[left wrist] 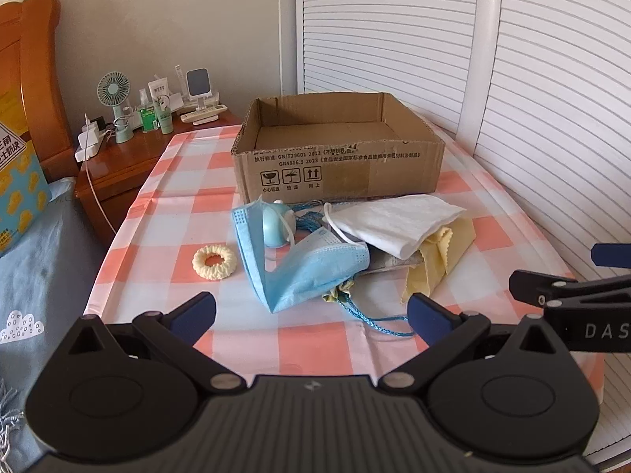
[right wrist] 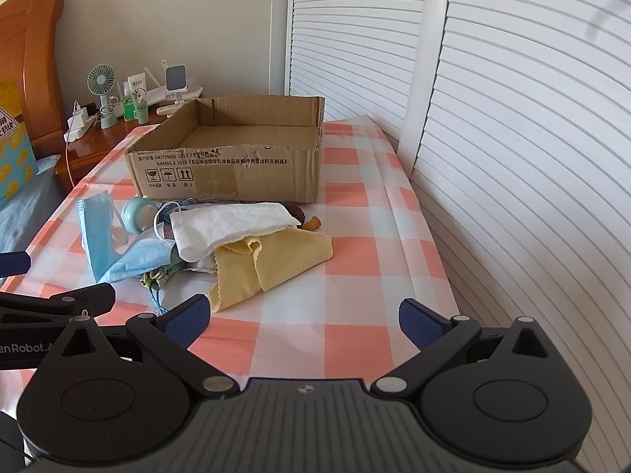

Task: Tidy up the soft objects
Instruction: 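Reach the left tool to the blue face mask and close on it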

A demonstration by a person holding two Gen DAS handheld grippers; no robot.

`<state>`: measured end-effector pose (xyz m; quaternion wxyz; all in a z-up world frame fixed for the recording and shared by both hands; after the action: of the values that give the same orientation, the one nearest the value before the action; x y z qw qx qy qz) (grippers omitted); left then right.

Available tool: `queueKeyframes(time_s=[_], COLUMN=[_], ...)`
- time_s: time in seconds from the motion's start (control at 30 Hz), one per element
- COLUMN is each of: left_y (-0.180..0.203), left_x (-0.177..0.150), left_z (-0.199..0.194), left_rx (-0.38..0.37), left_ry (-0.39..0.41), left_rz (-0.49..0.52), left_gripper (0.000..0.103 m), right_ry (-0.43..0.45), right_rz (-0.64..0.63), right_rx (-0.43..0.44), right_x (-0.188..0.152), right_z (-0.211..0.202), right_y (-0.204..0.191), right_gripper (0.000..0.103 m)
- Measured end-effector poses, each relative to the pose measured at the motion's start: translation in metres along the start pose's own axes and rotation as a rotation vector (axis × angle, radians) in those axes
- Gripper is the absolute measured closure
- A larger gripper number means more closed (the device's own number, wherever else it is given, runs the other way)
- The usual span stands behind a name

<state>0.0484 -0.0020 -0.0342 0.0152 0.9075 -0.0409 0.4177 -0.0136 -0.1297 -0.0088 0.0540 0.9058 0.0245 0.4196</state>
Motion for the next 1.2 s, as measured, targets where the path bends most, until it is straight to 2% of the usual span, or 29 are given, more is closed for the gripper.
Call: queueKeyframes(time_s=[0.2,0.43,0.67,0.93,1.2], left_y=[-0.002,-0.011,-0.017,-0.019,-0.017], left_x=[0.003,0.002,-0.002,-0.011,-0.014], left_z=[0.007,0.021,0.04,0.063,0.077], left_rx=[-0.036,-0.013,0.014,0.047,0.109], left_ry=[0.02,0.02,0.002,-0.034,-0.003], left_rz=[0.031,0.075,0.12,0.22,0.338], left_gripper=[0.001,0.001,0.001,0.001,0.001], right_ry=[0.022,0.062,0.028,-0.028,-0.073], right_rz=[-0.018,-0.082,-0.095,-0.09,-0.073], right_rx=[0.027,0.101,0.102,0.102,0.101], right_x=[0.004,0.006,0.0,-0.008,-0.01], right_z=[0.007,0.02,0.041,0.063,0.083], right_y=[0.001,0.001,0.007,0.012,0.015], right_gripper=[0.0,0.0,0.0,0.0,0.0])
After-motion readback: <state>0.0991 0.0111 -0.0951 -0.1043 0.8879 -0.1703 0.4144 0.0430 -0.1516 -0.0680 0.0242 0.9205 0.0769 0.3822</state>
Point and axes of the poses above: each gripper's, at about its wrist camera, not at the fingertips, and z roughly the way its jaws point, y to its right, x to its top, the point moved 5 cm from there along z, roughly the way its jaws point, and after that the axes turned 1 degree about y, right-handed, at the moved point
